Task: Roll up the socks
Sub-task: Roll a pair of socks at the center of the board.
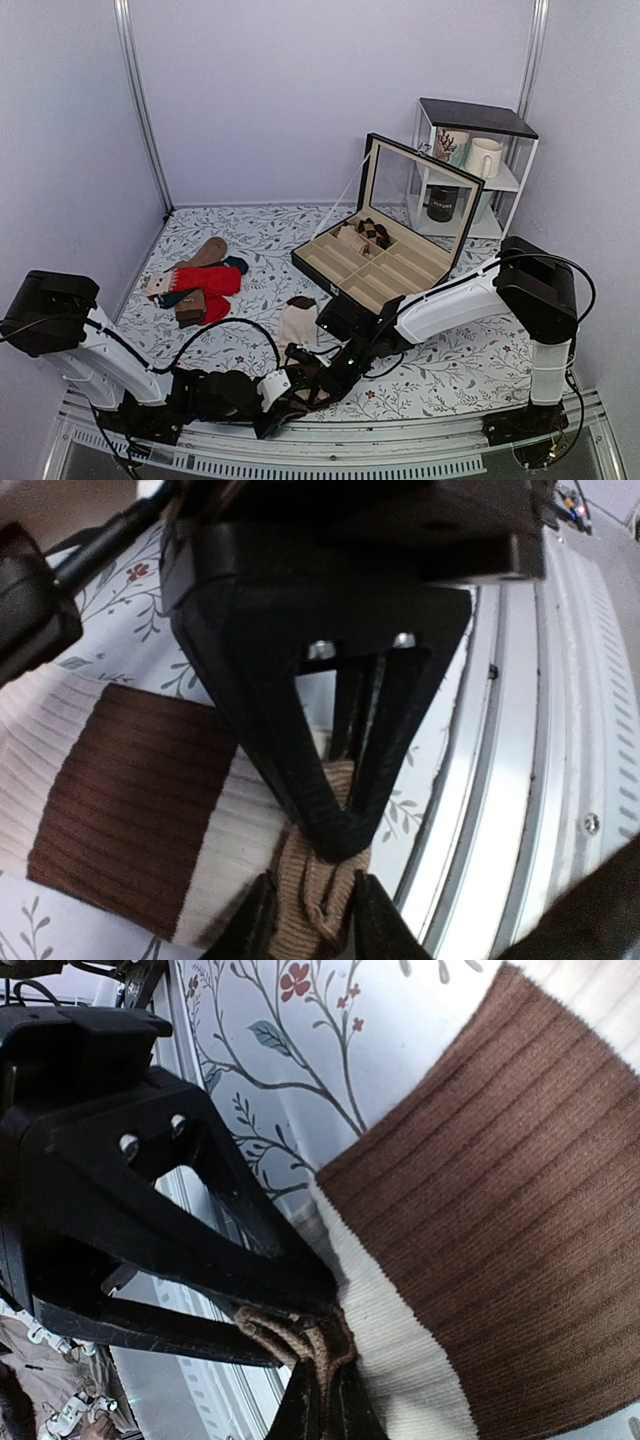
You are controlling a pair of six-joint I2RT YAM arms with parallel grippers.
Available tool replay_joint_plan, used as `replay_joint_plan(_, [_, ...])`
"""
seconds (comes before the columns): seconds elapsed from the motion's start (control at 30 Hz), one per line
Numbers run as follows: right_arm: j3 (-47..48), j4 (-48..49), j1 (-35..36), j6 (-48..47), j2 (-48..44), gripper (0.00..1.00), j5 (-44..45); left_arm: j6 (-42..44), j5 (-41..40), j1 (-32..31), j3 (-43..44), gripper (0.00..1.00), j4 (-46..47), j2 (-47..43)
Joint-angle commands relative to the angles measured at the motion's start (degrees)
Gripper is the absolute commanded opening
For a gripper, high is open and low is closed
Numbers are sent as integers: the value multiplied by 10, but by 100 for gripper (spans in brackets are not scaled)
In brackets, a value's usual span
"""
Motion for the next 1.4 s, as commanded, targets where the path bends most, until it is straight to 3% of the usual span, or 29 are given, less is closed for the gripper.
replay_joint_plan(0.0, [-5, -1, -5, 7, 29, 3, 14, -7, 4, -8, 0, 15, 10, 13])
replay_joint_plan(0.03, [-6, 2, -5, 8, 29, 3, 13, -7, 5, -7, 0, 1, 10, 14])
replay_joint_plan(0.17, [-10, 15, -4, 12, 27, 5, 8, -9, 12, -6, 4, 0, 5, 21])
replay_joint_plan(0.37, [-21, 51, -5, -26, -10, 20, 34, -69, 28, 14, -15, 0, -19, 1])
replay_joint_plan(0.5, [-102, 178, -13, -83, -103, 35, 64, -121, 61, 43, -45, 0, -26, -21])
replay_joint_plan(0.63, [-252, 416, -10, -185, -204, 48, 72, -156, 98, 69, -68, 0, -3, -15])
replay_joint_plan(0.77, [-338, 535, 5, -310, -236, 51, 106, -169, 129, 79, -67, 0, 11, 17])
replay_joint_plan(0.93, [-332, 530, 32, -414, -218, 51, 115, -174, 159, 82, -55, 0, 37, 68])
replay_joint_plan(1.37, [-262, 418, 42, -468, -118, 45, 65, -183, 176, 92, -68, 0, 77, 93])
